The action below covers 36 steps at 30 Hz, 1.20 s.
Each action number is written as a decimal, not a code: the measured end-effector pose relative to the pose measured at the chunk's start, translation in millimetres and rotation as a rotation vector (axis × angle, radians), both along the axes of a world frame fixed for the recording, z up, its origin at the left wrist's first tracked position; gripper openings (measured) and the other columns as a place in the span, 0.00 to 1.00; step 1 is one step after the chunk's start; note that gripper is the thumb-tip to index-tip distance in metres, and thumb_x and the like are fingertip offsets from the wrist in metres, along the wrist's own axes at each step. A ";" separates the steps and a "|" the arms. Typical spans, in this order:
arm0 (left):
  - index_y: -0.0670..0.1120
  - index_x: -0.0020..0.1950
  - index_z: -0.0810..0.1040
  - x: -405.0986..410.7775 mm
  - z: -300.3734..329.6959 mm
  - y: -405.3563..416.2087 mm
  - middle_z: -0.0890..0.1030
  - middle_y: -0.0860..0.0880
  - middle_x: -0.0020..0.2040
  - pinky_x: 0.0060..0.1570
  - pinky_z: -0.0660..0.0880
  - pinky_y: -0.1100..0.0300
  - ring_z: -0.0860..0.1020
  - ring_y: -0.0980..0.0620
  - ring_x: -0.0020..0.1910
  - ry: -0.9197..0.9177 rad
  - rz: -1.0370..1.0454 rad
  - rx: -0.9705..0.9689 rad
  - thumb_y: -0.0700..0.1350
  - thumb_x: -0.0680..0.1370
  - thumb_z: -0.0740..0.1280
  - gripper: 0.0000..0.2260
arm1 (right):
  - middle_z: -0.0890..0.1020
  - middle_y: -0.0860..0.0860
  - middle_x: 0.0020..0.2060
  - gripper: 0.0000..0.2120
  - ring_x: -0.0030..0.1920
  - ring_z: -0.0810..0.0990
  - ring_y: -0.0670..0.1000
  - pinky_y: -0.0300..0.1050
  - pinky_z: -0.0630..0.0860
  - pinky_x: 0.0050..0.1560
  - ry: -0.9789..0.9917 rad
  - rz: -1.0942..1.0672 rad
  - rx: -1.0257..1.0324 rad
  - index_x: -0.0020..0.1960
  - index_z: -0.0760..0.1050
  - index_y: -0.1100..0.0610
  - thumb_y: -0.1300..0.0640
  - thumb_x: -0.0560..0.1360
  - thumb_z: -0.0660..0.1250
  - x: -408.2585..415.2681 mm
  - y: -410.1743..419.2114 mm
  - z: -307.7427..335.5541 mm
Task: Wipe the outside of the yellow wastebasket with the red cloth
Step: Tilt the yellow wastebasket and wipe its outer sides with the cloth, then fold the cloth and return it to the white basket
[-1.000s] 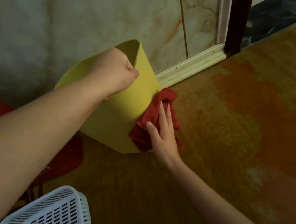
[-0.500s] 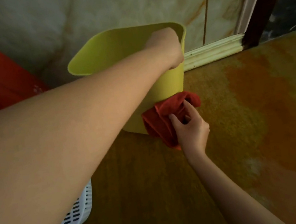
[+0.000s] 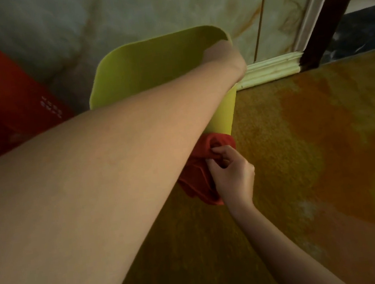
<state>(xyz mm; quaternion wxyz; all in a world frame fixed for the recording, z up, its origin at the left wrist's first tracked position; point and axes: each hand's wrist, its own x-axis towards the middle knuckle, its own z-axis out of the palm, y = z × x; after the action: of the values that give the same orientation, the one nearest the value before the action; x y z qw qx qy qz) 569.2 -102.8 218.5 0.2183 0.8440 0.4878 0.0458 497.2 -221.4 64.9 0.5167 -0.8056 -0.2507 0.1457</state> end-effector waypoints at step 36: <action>0.49 0.47 0.80 -249.9 -65.6 -23.2 0.85 0.53 0.38 0.39 0.79 0.64 0.82 0.57 0.36 -0.710 0.207 -0.753 0.36 0.71 0.68 0.10 | 0.79 0.34 0.47 0.16 0.46 0.80 0.38 0.39 0.79 0.48 0.022 0.587 0.091 0.56 0.75 0.44 0.55 0.70 0.70 -39.2 2.0 62.4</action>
<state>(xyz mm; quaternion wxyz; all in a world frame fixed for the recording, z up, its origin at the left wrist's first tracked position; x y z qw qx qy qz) 319.4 -126.0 152.9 0.6526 0.5868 0.4475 0.1717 458.1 -219.4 127.3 0.4906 -0.6731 -0.4736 0.2861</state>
